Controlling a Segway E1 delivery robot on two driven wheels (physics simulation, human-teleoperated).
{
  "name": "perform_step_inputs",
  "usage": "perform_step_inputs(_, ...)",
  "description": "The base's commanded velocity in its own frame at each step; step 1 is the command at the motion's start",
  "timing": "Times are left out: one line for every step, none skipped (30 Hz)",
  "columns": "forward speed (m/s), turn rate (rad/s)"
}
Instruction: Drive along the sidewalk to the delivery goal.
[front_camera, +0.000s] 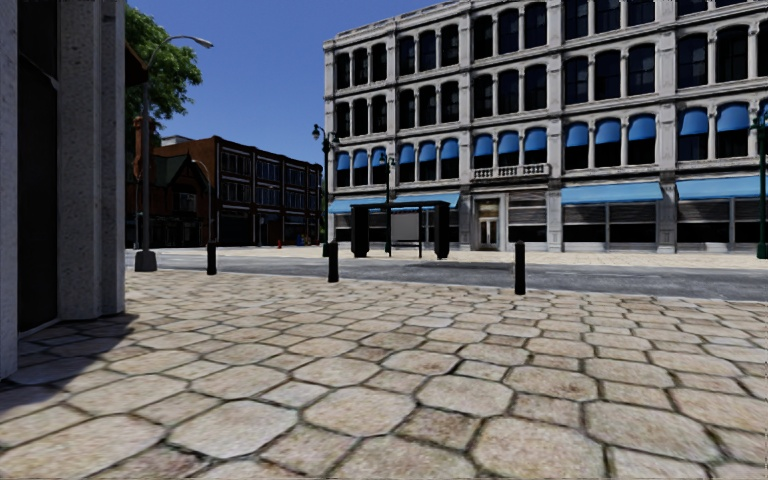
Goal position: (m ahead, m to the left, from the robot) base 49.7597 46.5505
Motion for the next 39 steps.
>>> perform_step_inputs(2.0,0.0)
perform_step_inputs(2.0,0.0)
perform_step_inputs(2.0,0.0)
perform_step_inputs(2.0,0.0)
perform_step_inputs(2.0,0.0)
perform_step_inputs(2.0,0.0)
perform_step_inputs(2.0,0.05)
perform_step_inputs(2.0,0.16)
perform_step_inputs(2.0,0.16)
perform_step_inputs(2.0,0.28)
perform_step_inputs(2.0,0.37)
perform_step_inputs(2.0,0.41)
perform_step_inputs(2.0,0.41)
perform_step_inputs(2.0,0.43)
perform_step_inputs(2.0,0.43)
perform_step_inputs(2.0,0.43)
perform_step_inputs(2.0,0.43)
perform_step_inputs(2.0,0.43)
perform_step_inputs(2.0,0.43)
perform_step_inputs(2.0,0.43)
perform_step_inputs(2.0,0.43)
perform_step_inputs(2.0,0.43)
perform_step_inputs(2.0,0.43)
perform_step_inputs(2.0,0.43)
perform_step_inputs(2.0,0.43)
perform_step_inputs(2.0,0.43)
perform_step_inputs(2.0,0.43)
perform_step_inputs(2.0,0.43)
perform_step_inputs(2.0,0.43)
perform_step_inputs(2.0,0.43)
perform_step_inputs(2.0,0.43)
perform_step_inputs(2.0,0.43)
perform_step_inputs(2.0,0.43)
perform_step_inputs(2.0,0.43)
perform_step_inputs(2.0,0.43)
perform_step_inputs(2.0,0.43)
perform_step_inputs(2.0,0.43)
perform_step_inputs(2.0,0.43)
perform_step_inputs(2.0,0.43)
